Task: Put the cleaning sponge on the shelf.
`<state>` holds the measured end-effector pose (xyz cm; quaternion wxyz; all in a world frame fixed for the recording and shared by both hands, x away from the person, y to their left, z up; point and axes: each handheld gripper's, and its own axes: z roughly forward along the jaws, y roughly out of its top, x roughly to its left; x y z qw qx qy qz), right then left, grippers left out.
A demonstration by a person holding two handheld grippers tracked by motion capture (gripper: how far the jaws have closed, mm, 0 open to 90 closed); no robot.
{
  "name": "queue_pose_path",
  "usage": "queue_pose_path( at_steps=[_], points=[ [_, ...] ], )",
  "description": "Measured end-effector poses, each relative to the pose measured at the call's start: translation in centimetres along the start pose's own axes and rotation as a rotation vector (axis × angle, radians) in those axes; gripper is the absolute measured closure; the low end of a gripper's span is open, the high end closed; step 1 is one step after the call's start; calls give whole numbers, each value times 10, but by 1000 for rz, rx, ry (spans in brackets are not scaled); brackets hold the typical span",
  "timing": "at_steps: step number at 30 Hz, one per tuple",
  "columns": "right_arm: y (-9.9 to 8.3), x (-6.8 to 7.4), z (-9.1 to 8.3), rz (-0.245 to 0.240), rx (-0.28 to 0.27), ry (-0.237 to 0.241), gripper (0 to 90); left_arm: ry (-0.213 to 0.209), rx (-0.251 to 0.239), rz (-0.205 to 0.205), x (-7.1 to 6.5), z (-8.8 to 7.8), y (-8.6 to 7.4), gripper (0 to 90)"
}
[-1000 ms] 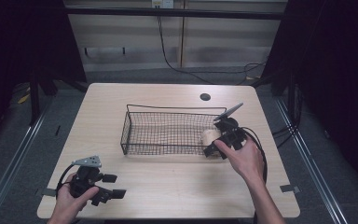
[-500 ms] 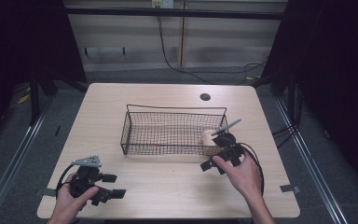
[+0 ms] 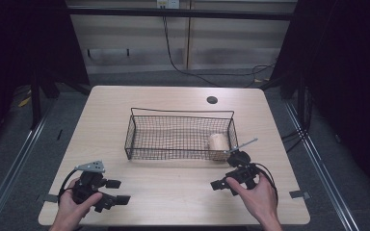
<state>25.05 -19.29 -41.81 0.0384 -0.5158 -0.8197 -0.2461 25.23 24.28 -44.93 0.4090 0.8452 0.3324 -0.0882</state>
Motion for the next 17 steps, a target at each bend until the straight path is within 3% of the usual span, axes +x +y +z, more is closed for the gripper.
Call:
queue_pose_path(
  at_steps=[11,17],
  points=[
    [-35,-4,3,2,-55,9,257,3,-3,-5,1,0,0,197],
    [-42,-13,10,32,-83,-31,270,3,1,0,0,-1,0,197]
  ],
)
